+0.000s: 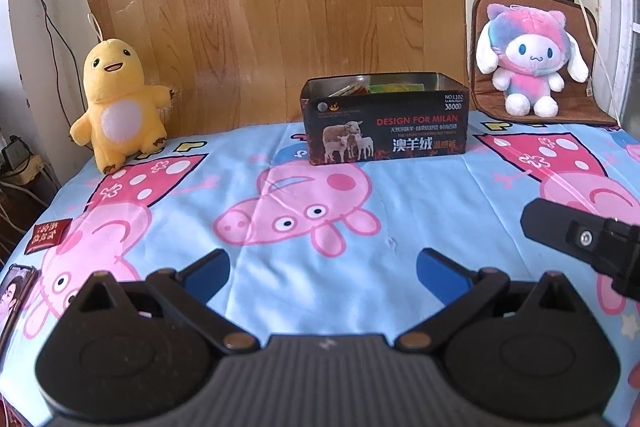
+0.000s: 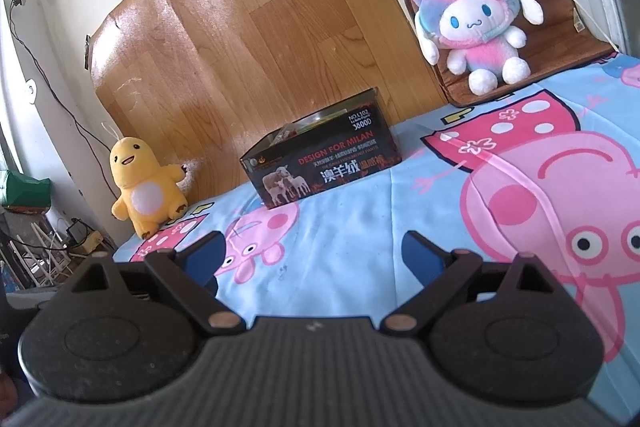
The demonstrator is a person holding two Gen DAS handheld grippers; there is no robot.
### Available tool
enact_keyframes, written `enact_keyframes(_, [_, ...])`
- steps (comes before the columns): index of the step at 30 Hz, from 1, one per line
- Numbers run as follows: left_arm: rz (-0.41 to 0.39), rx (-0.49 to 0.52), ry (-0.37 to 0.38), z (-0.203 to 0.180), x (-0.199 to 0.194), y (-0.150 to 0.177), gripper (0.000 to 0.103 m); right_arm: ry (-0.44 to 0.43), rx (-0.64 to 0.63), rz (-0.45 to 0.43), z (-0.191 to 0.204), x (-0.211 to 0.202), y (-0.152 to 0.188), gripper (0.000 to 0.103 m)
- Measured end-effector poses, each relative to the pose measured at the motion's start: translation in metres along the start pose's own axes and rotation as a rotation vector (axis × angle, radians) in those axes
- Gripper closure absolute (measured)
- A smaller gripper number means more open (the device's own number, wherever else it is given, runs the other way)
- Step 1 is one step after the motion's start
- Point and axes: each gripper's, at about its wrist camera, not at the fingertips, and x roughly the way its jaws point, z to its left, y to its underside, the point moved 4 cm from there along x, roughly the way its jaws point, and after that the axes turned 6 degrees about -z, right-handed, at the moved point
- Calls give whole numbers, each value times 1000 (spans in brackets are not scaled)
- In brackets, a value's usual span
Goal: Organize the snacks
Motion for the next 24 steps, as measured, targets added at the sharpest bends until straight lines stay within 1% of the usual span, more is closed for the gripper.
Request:
enact_keyframes(7, [15, 1, 19, -3, 1, 1, 0, 1, 1, 1, -1, 0, 1, 7])
enact_keyframes(24, [23, 10, 21, -5, 1, 2, 0, 2, 6, 6, -4, 2, 3, 7])
